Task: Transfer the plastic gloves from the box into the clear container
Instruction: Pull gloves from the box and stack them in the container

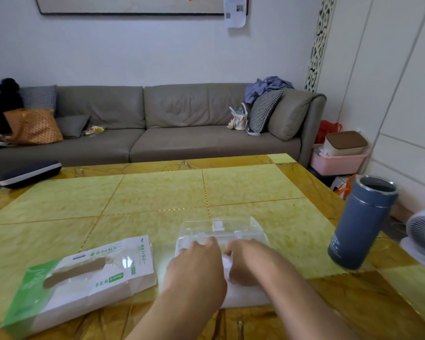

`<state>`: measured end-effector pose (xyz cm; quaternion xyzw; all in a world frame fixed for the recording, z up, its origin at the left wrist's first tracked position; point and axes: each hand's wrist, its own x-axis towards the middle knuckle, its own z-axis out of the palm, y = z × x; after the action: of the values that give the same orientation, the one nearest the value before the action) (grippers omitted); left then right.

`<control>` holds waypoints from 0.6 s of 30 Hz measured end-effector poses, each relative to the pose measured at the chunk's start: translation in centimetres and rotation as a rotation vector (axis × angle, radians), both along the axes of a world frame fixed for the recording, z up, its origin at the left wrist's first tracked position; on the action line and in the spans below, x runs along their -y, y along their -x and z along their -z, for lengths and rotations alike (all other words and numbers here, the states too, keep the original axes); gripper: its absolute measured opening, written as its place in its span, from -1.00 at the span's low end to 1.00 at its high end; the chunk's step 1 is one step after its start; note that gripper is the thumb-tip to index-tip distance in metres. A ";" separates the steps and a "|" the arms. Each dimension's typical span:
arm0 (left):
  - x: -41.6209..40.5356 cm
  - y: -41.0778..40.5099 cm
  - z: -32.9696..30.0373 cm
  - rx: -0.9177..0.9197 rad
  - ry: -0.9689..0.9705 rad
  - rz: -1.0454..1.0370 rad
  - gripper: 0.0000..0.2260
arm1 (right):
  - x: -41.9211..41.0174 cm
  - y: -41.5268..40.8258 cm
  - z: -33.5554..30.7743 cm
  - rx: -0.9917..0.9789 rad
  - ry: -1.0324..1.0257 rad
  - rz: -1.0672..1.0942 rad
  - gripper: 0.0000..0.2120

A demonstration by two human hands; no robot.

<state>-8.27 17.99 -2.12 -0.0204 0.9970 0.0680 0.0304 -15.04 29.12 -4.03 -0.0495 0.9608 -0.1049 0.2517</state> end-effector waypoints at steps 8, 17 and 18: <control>0.1 2.0 0.8 0.194 -0.005 -0.073 -0.64 | 0.0 -0.3 0.1 -0.031 0.032 0.025 -0.47; 0.2 4.6 1.4 0.352 -0.111 -0.055 -0.78 | -0.1 0.1 0.7 -0.039 0.034 0.047 -0.46; 0.3 4.6 1.4 0.352 -0.128 -0.060 -0.82 | -0.1 0.1 0.7 -0.045 0.040 0.047 -0.46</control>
<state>-12.83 17.65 -3.51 -0.0598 0.9689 0.1276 0.2035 -15.11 29.27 -4.74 -0.0342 0.9648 -0.1290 0.2264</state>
